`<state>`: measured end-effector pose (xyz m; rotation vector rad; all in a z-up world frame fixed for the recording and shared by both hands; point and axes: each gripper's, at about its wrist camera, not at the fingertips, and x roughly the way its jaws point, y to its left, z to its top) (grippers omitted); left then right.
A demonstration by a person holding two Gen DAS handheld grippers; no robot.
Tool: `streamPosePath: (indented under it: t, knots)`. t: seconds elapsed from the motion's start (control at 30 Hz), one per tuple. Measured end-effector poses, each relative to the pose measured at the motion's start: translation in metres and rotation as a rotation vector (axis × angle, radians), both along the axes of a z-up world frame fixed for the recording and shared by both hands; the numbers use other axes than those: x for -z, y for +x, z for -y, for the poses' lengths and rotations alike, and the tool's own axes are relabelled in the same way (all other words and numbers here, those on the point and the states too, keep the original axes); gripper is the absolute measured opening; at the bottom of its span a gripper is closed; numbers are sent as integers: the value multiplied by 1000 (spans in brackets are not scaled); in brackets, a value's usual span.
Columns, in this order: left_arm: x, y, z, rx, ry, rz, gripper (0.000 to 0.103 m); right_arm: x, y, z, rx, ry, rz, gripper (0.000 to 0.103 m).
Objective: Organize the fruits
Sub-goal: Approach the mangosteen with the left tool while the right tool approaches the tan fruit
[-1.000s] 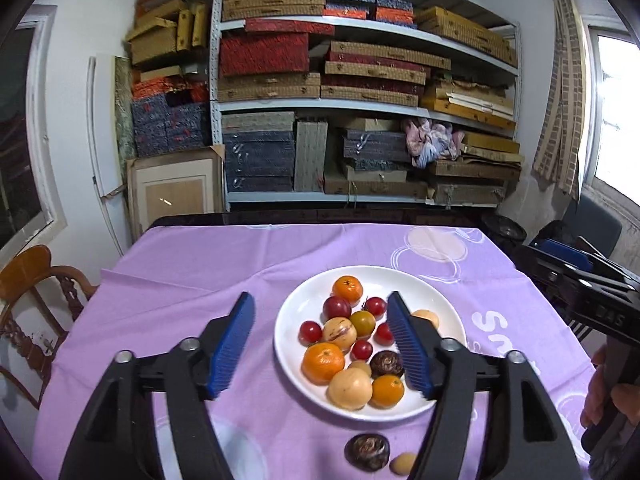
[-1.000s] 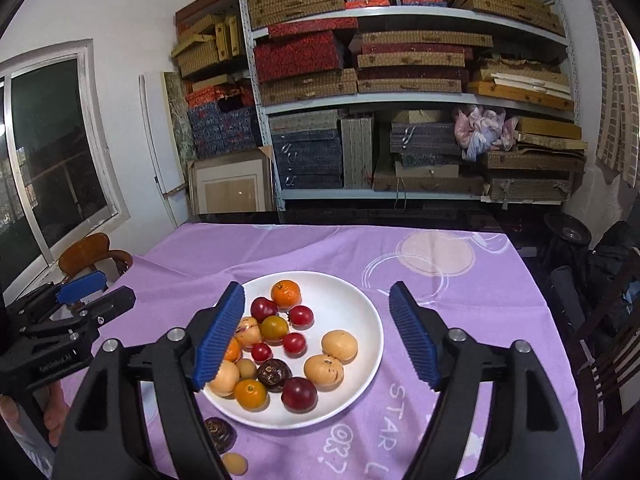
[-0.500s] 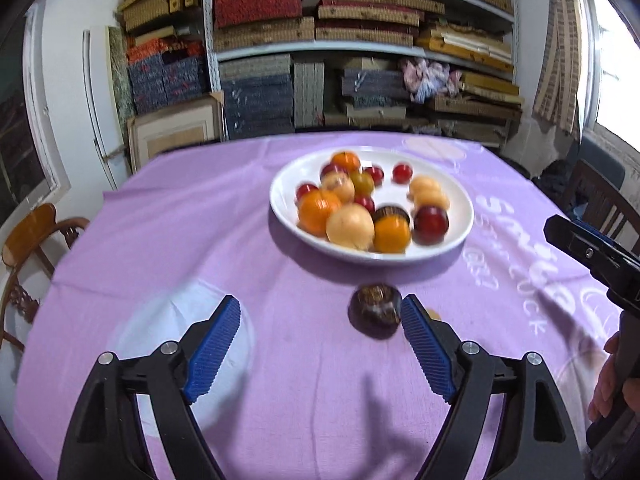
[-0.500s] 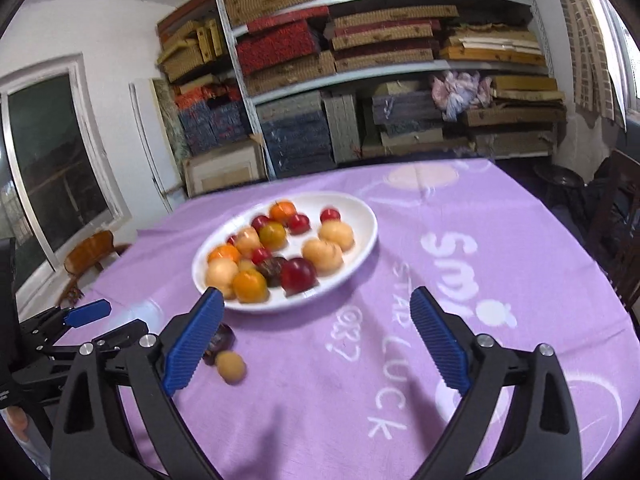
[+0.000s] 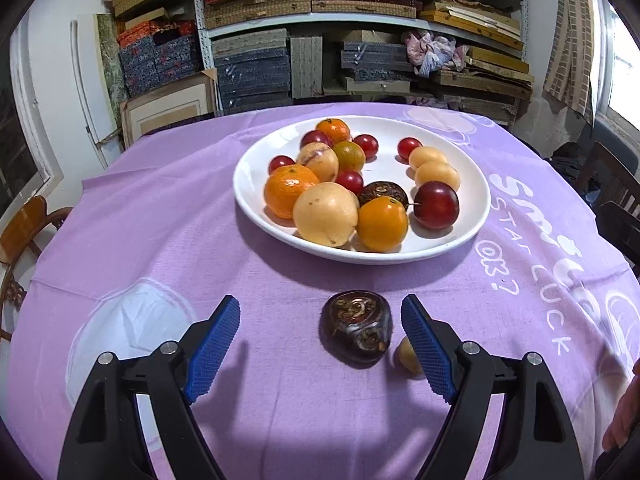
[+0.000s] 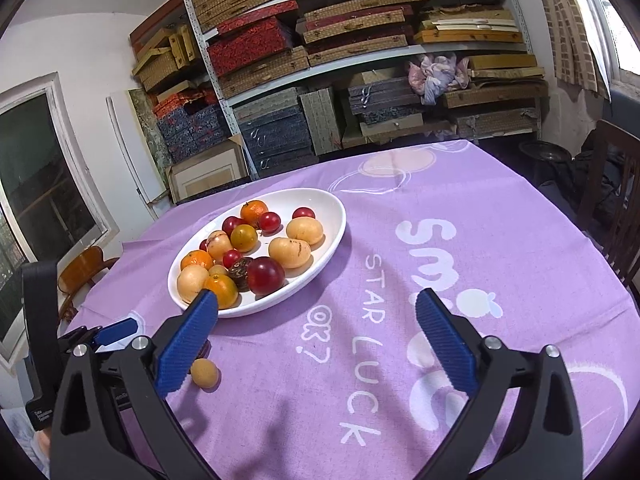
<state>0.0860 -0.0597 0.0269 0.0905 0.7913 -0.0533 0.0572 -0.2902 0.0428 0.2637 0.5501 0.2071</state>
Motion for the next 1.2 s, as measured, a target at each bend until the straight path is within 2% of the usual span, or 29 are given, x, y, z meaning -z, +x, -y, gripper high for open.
streamPosePath:
  t: [0.27,0.37,0.47,0.57,0.7,0.8,0.83,0.93,1.0,1.2]
  knots:
    - [12,11,3,-17,19,-26,83,1,3,-2,-4,-7,-7,98]
    - [14,11,-3,-22,2,-27,87,2,3,-2,-4,-8,-7,98]
    - [15,7,-6,-13,33,-12,88,2,3,-2,-5,-6,-10,99]
    - [16,3,-15,-13,72,2,92,2,3,-2,-6,-4,-9,99]
    - [18,5,-32,-41,57,-20,92,4,3,-3,-6,-5,-8,99]
    - [19,7,-33,12,-33,-52,88,5,3,-4,-7,-10,-8,99]
    - [20,6,-31,35,-47,-57,84,5,3,-4,-7,-12,-8,99]
    - [21,5,-17,82,-28,-47,79,5,2,-4,-7,-8,-10,99]
    - [21,6,-14,100,-45,-50,75,5,2,-4,-7,-9,-9,99]
    - [26,17,-18,50,-40,-81,67,5,2,-4,-8,-9,-9,99]
